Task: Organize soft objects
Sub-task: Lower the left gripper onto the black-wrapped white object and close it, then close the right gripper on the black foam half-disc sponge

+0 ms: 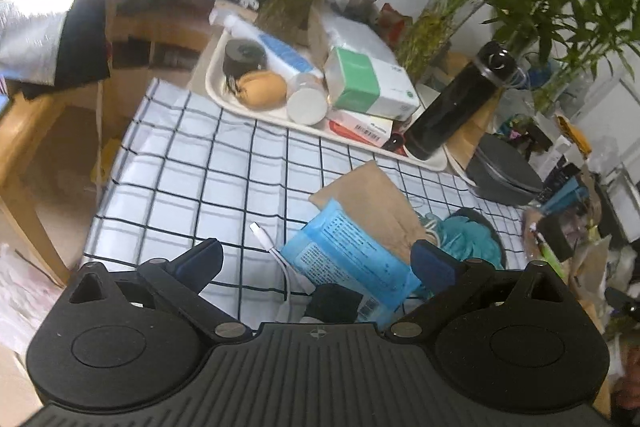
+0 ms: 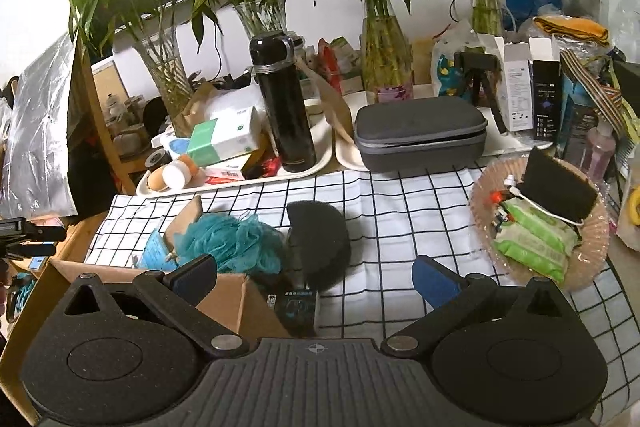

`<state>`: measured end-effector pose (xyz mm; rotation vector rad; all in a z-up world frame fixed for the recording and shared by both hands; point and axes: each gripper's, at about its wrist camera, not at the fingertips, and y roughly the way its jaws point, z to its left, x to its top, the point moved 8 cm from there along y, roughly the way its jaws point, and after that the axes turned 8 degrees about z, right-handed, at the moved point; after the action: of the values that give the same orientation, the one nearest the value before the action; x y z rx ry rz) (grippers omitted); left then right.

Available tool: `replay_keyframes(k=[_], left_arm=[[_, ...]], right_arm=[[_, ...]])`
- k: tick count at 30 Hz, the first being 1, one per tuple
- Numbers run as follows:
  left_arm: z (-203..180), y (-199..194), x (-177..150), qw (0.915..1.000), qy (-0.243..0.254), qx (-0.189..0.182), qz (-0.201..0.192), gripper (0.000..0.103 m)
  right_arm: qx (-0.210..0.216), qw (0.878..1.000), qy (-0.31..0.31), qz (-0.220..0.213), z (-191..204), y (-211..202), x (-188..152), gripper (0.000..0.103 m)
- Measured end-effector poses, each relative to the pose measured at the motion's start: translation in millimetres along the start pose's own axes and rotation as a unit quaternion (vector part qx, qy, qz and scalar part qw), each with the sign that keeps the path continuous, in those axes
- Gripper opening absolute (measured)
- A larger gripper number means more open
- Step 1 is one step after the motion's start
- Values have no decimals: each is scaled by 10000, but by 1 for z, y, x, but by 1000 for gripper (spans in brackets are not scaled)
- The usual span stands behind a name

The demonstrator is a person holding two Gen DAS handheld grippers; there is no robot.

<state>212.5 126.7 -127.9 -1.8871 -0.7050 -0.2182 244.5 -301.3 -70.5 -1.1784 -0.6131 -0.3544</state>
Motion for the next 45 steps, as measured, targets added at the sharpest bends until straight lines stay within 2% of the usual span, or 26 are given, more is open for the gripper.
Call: replay_keyframes(k=[2,3,8,11,16,23,26,28,30,32,33,36,39,42,45], left_arm=[[1,8,1,9997,-29,-163,169,100],[1,13,1,9994,14,-235,253,93],[1,41,-6,9959,236,-333,802,83],[-3,58,-11,9905,358,-571,1202,81],[-10,77,-19,9824,538,-715,1637,79],[-14,93,-33,9729,659,-586,2137,79],[-13,101,-37,9703,730,-433,2267,72],[-15,103,-37,9698,775,-426,2273,66],[-15,109,-41,9675,798,-299,2379,55],[-16,109,-41,9680,891,-177,2339,52],[-16,108,-41,9680,915,-108,2335,45],[-16,107,-40,9684,978,-6,2294,44],[-18,97,-33,9740,1076,71,1990,43],[-19,82,-23,9821,915,-145,1638,43],[-21,70,-18,9862,967,-192,1327,43]], right_arm=[[10,10000,-4,6,-1,3,3,103],[20,10000,-3,17,-1,5,5,103],[74,10000,45,33,-8,14,14,103],[42,9999,112,53,-15,20,20,103],[50,9998,158,87,-21,28,28,103],[-16,9994,207,271,-28,41,29,103],[-33,9994,218,269,-29,43,30,103],[-59,9993,243,288,-31,45,31,103],[-81,9992,268,302,-32,46,31,103],[-97,9991,266,306,-32,46,30,103],[-113,9991,258,305,-32,46,31,103],[-170,9991,255,286,-35,46,31,103],[-208,9990,261,281,-37,47,31,103],[-248,9990,269,261,-40,47,32,103],[-236,9990,281,274,-41,47,33,103]])
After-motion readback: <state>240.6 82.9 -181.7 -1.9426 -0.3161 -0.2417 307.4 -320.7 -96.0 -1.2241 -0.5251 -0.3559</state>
